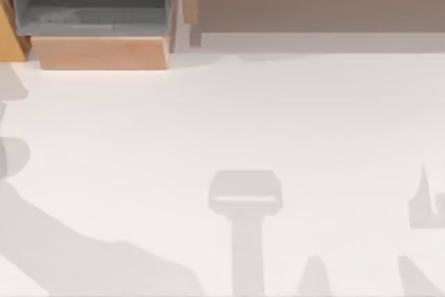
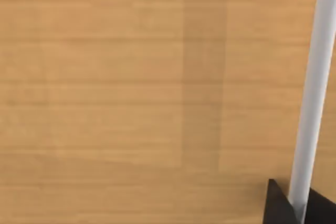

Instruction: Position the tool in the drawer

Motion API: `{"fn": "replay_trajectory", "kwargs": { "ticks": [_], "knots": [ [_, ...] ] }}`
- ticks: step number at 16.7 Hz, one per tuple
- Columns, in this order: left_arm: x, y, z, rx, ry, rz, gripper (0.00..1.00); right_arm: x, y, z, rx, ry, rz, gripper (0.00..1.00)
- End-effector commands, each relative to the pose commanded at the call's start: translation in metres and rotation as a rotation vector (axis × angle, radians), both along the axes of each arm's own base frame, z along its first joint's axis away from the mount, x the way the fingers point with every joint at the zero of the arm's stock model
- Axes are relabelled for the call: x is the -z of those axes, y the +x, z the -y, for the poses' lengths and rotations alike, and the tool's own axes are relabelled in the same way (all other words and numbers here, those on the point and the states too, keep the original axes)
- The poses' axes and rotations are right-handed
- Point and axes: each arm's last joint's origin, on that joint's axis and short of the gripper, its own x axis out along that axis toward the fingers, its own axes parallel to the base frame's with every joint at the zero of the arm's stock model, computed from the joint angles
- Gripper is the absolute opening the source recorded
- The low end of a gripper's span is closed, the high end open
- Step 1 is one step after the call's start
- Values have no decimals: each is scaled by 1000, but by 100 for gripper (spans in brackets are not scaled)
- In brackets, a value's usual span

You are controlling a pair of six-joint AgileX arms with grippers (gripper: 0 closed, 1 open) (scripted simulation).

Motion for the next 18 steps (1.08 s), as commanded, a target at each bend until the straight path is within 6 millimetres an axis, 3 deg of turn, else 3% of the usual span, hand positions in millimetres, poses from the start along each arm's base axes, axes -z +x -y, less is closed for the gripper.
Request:
{"fn": "replay_trajectory", "kwargs": {
  "ticks": [3, 8, 18],
  "knots": [
    [-2, 20, 2, 1, 2, 2, 0, 0, 0, 0, 0, 0, 0, 100],
    [-2, 23, 3, 1, 2, 1, 0, 0, 0, 0, 0, 0, 0, 100],
    [-2, 23, 3, 1, 2, 1, 75, 0, 0, 0, 0, 0, 0, 100]
  ]
}}
